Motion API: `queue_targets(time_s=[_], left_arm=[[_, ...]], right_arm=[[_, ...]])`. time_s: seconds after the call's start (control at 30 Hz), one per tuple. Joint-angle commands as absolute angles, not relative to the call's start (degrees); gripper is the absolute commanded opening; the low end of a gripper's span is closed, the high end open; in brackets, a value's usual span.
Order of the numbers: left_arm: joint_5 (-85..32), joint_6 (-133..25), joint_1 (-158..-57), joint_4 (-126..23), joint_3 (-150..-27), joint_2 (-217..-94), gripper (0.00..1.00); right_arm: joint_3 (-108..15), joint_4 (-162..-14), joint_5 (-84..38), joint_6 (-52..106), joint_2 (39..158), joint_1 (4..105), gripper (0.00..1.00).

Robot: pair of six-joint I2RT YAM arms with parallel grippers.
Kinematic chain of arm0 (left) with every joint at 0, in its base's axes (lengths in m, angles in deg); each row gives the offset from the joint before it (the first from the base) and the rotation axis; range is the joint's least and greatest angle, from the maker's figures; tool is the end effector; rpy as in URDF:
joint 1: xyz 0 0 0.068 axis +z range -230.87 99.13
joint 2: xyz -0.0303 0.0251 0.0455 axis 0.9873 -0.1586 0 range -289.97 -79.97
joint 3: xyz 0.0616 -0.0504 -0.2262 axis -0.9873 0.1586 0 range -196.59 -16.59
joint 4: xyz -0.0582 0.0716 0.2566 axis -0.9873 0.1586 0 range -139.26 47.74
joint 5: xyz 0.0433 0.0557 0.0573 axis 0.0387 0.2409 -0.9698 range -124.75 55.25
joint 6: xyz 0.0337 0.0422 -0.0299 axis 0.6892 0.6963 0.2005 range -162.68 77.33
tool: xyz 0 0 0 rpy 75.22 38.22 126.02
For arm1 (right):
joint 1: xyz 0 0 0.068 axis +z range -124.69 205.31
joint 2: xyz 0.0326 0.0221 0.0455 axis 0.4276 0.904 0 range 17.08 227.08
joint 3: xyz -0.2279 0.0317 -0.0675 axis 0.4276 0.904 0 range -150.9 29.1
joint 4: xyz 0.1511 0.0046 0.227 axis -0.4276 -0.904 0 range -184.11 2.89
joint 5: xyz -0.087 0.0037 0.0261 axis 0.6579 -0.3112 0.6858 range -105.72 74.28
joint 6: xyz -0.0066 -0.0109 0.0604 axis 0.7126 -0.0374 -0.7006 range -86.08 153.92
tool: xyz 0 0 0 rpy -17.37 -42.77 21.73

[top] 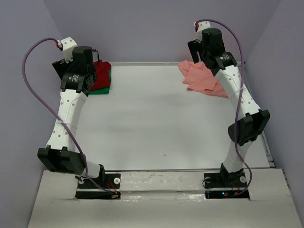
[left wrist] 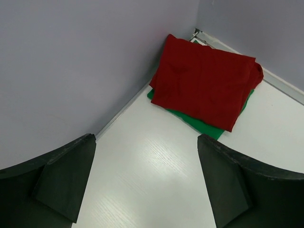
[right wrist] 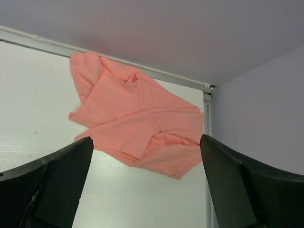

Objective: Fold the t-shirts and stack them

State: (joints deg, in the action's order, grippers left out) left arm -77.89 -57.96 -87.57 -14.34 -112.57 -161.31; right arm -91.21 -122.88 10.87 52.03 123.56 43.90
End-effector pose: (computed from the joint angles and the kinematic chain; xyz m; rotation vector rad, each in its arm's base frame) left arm 0.3216 -0.0057 0.4262 -0.6234 1.7424 0.4554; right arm 0.4120 0.1165 0.4103 -0.3123 1.9115 -0.4465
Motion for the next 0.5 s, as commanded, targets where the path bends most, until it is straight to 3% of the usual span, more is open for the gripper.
queue_targets(time_s=[0.0, 0.23, 0.27, 0.33, 0.4, 0.47], left_arm=[[-77.29, -56.03, -89.31, -16.56, -111.86, -160.30, 0.99], [-75.54, -55.51, -90.27, -16.92, -111.87, -160.48, 0.99], [-75.36, -55.51, -90.71, -17.00, -111.69, -160.39, 0.99], [-75.18, -55.68, -91.15, -17.27, -111.16, -160.13, 0.99], [-74.92, -55.77, -91.77, -17.27, -111.16, -160.21, 0.99], [-74.92, -55.86, -92.29, -17.01, -111.68, -160.65, 0.99]], right_arm=[[-91.23, -120.95, 12.41, 51.15, 121.94, 44.03, 0.97], [-82.35, -117.70, 10.31, 47.82, 124.65, 41.50, 0.88], [-81.56, -117.78, 5.95, 45.11, 125.97, 39.83, 0.69], [-80.33, -118.22, 0.83, 41.85, 126.94, 38.59, 0.51], [-79.62, -118.75, -5.04, 37.82, 128.26, 38.58, 0.44], [-79.44, -119.63, -10.41, 35.34, 130.54, 38.58, 0.44]])
